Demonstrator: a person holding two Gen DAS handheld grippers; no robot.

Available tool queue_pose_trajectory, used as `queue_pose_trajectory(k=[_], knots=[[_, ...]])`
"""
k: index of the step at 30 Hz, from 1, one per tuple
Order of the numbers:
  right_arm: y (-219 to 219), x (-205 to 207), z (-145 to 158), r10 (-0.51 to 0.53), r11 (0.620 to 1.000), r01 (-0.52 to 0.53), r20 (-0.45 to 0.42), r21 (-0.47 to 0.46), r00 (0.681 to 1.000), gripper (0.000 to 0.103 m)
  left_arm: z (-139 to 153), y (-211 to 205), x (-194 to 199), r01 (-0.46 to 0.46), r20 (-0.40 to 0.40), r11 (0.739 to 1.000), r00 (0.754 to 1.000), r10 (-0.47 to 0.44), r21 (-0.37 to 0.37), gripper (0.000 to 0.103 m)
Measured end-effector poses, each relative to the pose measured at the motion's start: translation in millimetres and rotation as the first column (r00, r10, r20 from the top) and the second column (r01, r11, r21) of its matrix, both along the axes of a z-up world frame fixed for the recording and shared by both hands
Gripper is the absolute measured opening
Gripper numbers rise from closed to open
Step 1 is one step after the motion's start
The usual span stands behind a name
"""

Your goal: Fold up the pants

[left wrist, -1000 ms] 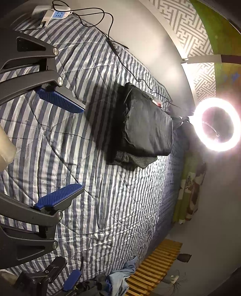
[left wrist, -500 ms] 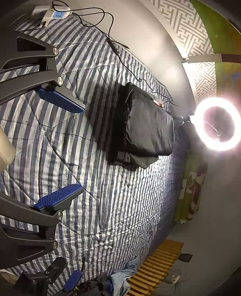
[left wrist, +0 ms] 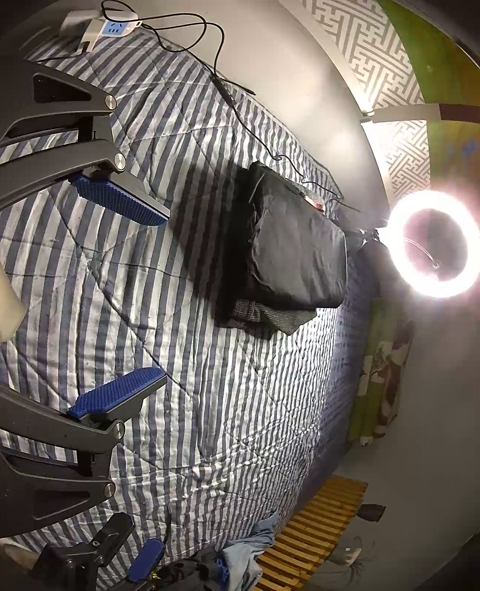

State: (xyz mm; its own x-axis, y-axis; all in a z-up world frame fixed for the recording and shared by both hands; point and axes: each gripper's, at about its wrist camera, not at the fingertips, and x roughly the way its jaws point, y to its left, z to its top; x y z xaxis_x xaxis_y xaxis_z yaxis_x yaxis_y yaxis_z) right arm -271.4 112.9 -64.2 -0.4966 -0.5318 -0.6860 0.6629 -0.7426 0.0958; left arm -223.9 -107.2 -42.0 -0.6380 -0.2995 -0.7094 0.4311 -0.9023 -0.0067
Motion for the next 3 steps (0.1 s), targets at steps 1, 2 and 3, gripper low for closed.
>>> queue_pose_trajectory(k=[1, 2, 3], knots=[[0.5, -0.7, -0.9, -0.003, 1.0, 0.003, 0.004, 0.0, 1.0, 0.066, -1.3, 0.4, -0.5, 0.003, 0.003, 1.0, 1.0, -0.003, 0.001, 0.082], [0.6, -1.9, -1.4, -0.005, 1.0, 0.005, 0.008, 0.001, 1.0, 0.066, -2.9, 0.8, -1.6, 0.006, 0.007, 1.0, 1.0, -0.006, 0.003, 0.082], [1.2, -2.7, -2.8, -0.01, 1.0, 0.01, 0.013, 0.002, 1.0, 0.066, -4.9, 1.0, -2.8, 0.015, 0.014, 1.0, 1.0, -0.015, 0.009, 0.082]])
